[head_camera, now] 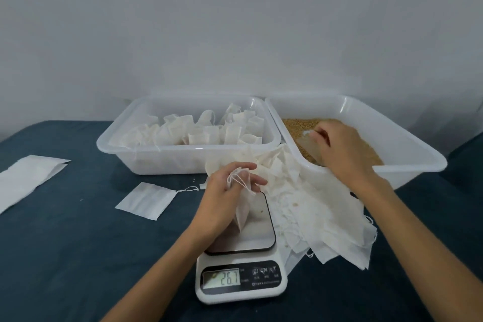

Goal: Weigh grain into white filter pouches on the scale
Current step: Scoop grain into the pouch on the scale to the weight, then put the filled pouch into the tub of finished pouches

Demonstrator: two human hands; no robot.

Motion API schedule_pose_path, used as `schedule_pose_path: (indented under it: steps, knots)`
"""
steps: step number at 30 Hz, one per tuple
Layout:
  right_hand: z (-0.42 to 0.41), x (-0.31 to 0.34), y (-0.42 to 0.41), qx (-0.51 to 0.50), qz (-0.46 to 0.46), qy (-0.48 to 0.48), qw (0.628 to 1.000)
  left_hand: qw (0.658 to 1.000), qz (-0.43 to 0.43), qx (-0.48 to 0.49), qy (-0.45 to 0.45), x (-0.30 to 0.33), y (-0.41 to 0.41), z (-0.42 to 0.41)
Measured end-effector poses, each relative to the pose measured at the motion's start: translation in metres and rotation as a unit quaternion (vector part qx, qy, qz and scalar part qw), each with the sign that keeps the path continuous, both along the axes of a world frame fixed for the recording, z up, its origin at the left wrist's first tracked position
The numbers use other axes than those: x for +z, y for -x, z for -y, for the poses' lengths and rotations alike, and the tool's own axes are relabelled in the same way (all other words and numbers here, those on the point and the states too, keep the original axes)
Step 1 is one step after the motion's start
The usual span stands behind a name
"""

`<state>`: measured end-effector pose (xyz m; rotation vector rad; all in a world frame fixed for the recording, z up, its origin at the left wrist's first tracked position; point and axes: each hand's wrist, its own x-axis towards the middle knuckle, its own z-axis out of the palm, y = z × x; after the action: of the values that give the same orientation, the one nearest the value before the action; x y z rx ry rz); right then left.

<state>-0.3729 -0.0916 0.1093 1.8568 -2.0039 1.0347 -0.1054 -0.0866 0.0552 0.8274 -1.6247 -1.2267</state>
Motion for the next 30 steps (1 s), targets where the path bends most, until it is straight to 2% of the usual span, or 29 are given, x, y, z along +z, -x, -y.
schedule_pose_path:
  steps: [3,7,10,12,18,20,23,25,28,30]
  knots:
    - [-0.024,-0.016,-0.059,0.126,0.07,0.044,0.989,1.0,-0.021,0.012,-0.009,0.008,-0.002,0.005]
    - [-0.033,-0.026,-0.087,0.174,0.13,0.091,0.972,0.998,-0.055,0.028,0.003,0.037,0.002,0.023]
    - [-0.038,-0.033,-0.091,0.21,0.121,0.11,0.964,0.996,-0.074,0.045,0.025,0.07,0.019,0.053]
    - [-0.042,-0.042,-0.094,0.225,0.116,0.088,0.964,0.996,-0.067,0.06,0.03,0.087,0.037,0.081]
    - [-0.037,-0.051,-0.087,0.205,0.115,0.053,0.971,0.996,0.05,0.07,0.02,0.085,0.088,0.138]
    - [-0.037,-0.051,-0.083,0.191,0.117,0.052,0.973,0.99,0.126,0.054,0.016,0.08,0.094,0.146]
    - [-0.035,-0.05,-0.079,0.181,0.125,0.052,0.974,0.955,0.29,0.032,0.051,0.08,0.09,0.152]
    - [-0.035,-0.049,-0.078,0.183,0.128,0.052,0.973,0.935,0.348,0.037,0.06,0.081,0.087,0.151]
    - [-0.036,-0.048,-0.078,0.185,0.133,0.051,0.972,0.933,0.356,0.024,0.049,0.086,0.079,0.142]
    - [-0.036,-0.047,-0.077,0.185,0.14,0.052,0.971,0.949,0.309,0.013,0.055,0.091,0.069,0.133]
